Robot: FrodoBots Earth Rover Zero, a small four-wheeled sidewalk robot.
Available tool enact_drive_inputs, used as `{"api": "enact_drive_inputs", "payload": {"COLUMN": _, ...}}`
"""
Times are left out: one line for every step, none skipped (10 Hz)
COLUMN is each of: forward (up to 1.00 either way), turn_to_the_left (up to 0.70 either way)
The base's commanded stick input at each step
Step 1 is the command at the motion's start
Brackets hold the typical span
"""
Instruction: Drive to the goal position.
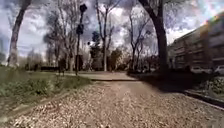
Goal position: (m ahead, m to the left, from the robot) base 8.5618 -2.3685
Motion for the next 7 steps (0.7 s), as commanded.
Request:
{"api": "enact_drive_inputs", "payload": {"forward": 0.70, "turn_to_the_left": 0.00}}
{"api": "enact_drive_inputs", "payload": {"forward": 0.70, "turn_to_the_left": 0.00}}
{"api": "enact_drive_inputs", "payload": {"forward": 0.70, "turn_to_the_left": 0.00}}
{"api": "enact_drive_inputs", "payload": {"forward": 0.70, "turn_to_the_left": 0.00}}
{"api": "enact_drive_inputs", "payload": {"forward": 0.70, "turn_to_the_left": 0.00}}
{"api": "enact_drive_inputs", "payload": {"forward": 0.70, "turn_to_the_left": 0.00}}
{"api": "enact_drive_inputs", "payload": {"forward": 0.70, "turn_to_the_left": 0.00}}
